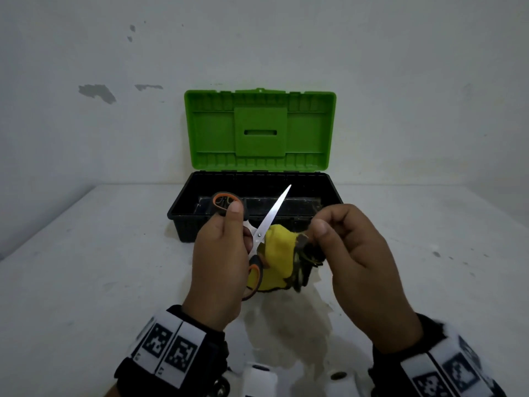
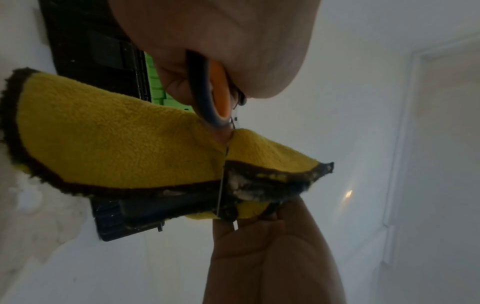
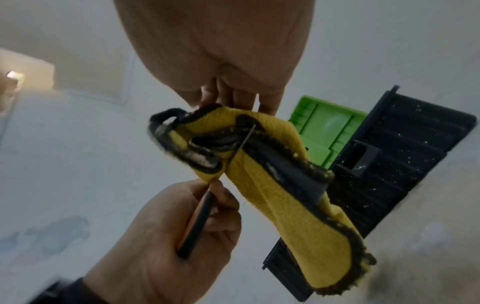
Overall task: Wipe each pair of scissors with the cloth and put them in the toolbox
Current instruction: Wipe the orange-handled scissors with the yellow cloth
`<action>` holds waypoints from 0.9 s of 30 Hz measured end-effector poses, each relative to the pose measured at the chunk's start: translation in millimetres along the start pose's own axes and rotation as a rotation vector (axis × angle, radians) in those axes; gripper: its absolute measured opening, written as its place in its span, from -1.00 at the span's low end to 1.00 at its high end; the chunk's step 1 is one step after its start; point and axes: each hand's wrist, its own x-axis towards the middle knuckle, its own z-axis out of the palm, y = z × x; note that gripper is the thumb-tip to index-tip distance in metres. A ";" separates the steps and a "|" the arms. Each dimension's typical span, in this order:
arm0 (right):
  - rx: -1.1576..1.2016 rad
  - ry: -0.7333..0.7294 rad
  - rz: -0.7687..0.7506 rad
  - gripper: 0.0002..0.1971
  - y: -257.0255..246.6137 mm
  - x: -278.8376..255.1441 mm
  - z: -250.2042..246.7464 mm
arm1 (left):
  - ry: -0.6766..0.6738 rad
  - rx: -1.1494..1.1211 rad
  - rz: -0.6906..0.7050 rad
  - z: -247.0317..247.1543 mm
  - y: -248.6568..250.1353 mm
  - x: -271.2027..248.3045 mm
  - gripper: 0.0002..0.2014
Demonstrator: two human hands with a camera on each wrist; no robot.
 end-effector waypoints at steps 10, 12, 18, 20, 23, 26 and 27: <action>-0.305 -0.281 0.204 -0.76 4.8 5.8 4.9 | -0.073 0.105 0.390 -1.7 6.8 -8.1 -0.54; -0.247 -0.339 0.204 -0.81 4.6 8.0 6.4 | -0.081 0.141 0.438 -3.3 6.7 -7.4 -0.55; -0.161 -0.430 0.180 -0.74 9.2 11.1 7.1 | -0.109 0.138 0.381 -4.8 5.6 -1.9 -0.49; -0.198 -0.430 0.160 -0.73 11.1 10.2 7.1 | -0.096 0.124 0.313 -5.2 3.3 -1.7 -0.48; -0.223 -0.424 0.170 -0.72 10.4 7.7 3.1 | -0.086 0.040 0.180 -8.2 3.8 0.0 -0.54; -0.199 -0.430 0.190 -0.64 11.6 1.8 -4.9 | -0.108 -0.060 0.079 -12.7 9.8 3.3 -0.57; -0.186 -0.433 0.195 -0.62 11.3 0.1 -7.0 | -0.118 -0.060 0.076 -13.3 10.9 3.7 -0.57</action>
